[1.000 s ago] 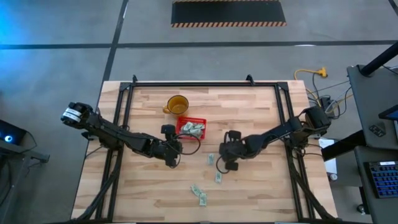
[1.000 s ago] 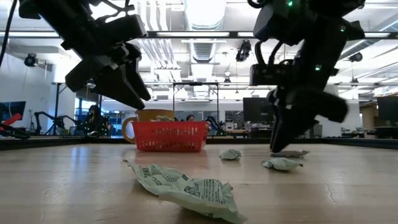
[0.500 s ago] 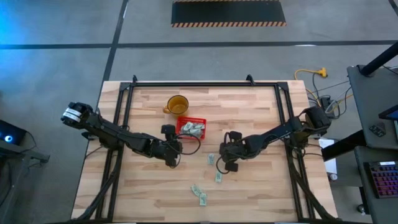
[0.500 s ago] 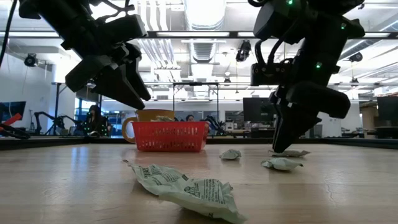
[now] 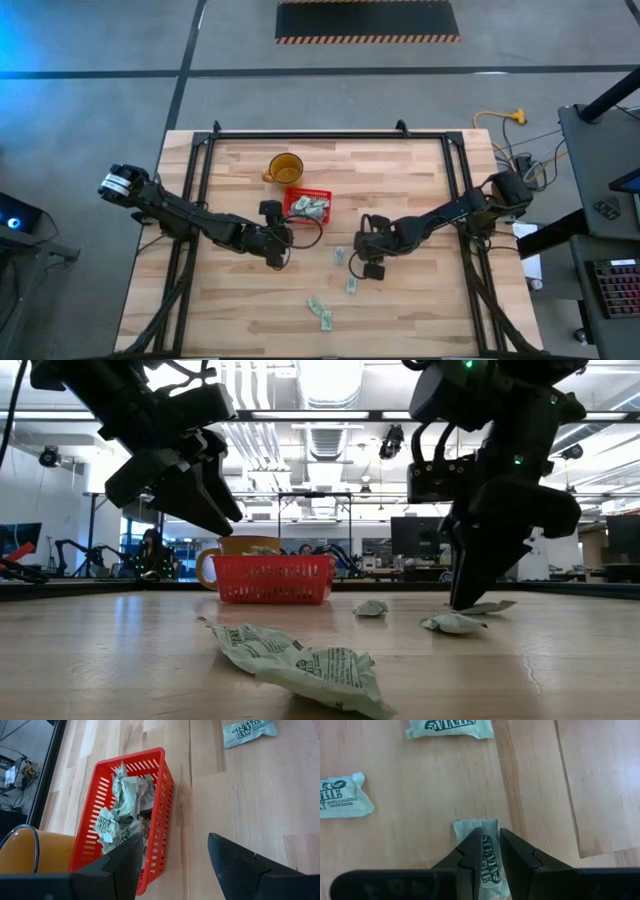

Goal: Pick and place Stevia / Truvia into bins
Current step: Put the gray stevia packet into the red basket

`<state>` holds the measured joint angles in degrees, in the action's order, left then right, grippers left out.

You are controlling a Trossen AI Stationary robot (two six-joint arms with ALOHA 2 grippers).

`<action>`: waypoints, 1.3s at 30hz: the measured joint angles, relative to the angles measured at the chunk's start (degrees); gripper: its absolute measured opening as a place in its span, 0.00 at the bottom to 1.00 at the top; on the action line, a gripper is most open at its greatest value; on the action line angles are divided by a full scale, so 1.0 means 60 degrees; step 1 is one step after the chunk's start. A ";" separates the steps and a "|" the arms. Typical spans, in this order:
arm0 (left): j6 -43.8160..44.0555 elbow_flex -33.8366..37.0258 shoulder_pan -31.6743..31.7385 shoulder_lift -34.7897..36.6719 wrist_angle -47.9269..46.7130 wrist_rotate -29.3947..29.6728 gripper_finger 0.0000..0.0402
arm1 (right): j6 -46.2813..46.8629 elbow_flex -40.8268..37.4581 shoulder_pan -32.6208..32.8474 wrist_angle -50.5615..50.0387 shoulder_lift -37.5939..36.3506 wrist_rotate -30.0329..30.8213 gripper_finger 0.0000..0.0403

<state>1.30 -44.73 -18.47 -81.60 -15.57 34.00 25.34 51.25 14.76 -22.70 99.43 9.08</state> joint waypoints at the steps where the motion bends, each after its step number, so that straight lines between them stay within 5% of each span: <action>1: 0.0000 0.0000 -0.0001 0.0000 0.0004 0.0000 0.51 | 0.0004 -0.0040 0.0000 0.0017 -0.0010 0.0003 0.15; 19: -0.0007 0.0000 0.0000 0.0000 0.0004 0.0000 0.51 | -0.1438 -0.0150 -0.0004 0.0500 0.0009 0.0351 0.02; 27: -0.0015 0.0000 -0.0002 0.0000 0.0004 0.0000 0.51 | -0.2839 0.0467 -0.0004 0.0496 0.0026 0.2218 0.02; 34: 0.0571 -0.0006 -0.0114 0.0000 0.0004 0.0007 0.51 | -0.4743 0.1246 -0.0044 0.1185 0.0012 0.5385 0.02; 39: 0.1181 -0.0043 -0.0350 0.0000 0.0011 0.0001 0.51 | -0.6464 0.1456 -0.0385 0.2564 0.0004 0.5081 0.02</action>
<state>8.38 -44.99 -20.57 -81.60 -15.51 34.01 -13.44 59.99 12.46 -7.32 99.46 39.57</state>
